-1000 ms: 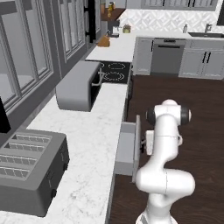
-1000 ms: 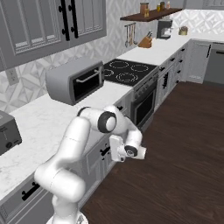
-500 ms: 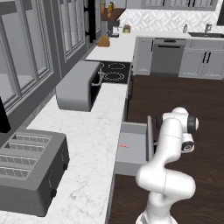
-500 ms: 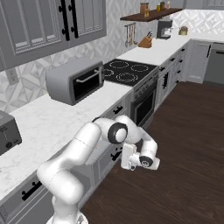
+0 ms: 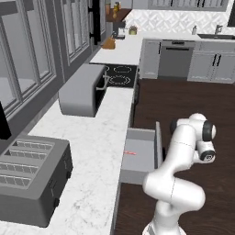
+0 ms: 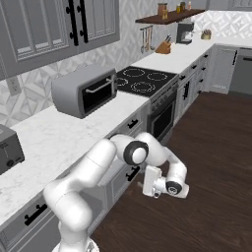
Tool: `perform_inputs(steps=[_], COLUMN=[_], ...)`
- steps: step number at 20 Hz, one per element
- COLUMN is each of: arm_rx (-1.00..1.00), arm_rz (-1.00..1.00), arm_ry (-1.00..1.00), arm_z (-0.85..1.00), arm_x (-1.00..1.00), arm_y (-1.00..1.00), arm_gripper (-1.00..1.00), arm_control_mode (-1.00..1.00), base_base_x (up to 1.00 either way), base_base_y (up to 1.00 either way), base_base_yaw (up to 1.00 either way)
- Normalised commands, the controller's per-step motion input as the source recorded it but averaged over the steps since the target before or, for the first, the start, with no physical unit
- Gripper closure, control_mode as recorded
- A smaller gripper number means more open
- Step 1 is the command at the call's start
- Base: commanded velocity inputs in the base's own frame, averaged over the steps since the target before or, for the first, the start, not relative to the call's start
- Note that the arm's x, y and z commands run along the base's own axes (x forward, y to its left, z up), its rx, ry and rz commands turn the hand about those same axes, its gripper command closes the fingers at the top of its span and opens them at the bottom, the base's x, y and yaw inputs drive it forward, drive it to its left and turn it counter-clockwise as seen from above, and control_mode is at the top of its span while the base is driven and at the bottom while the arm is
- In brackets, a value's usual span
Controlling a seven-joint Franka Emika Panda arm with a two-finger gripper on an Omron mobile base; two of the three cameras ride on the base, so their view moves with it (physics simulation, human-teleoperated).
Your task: Take a straw from the drawer in front and place it inside the glass cup on the dining counter.
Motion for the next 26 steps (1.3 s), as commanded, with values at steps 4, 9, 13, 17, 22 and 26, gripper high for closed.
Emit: perform_inputs(steps=[4, 9, 13, 17, 22, 26], arm_rx=[0.01, -0.12, -0.33, -0.44, -0.42, -0.35], arm_rz=[0.00, 0.02, 0.05, 0.12, 0.17, 0.21], arm_ry=[0.00, -0.01, 0.00, 0.00, 0.03, 0.10], arm_z=[0.43, 0.93, 0.97, 0.93, 0.65, 0.37], arm_x=[-0.31, -0.39, -0.05, 0.14, 0.36, 0.52], arm_y=[-0.55, -0.03, 0.60, 0.91, 0.86, 0.75], arm_gripper=[-1.00, -1.00, -1.00, -1.00, -1.00, -1.00], arm_control_mode=[-1.00, -1.00, -1.00, -1.00, -1.00, -1.00], base_base_x=[0.00, 0.00, 0.00, 0.00, 0.00, 0.00], base_base_y=[0.00, 0.00, 0.00, 0.00, 0.00, 0.00], base_base_yaw=[0.00, 0.00, 0.00, 0.00, 0.00, 0.00])
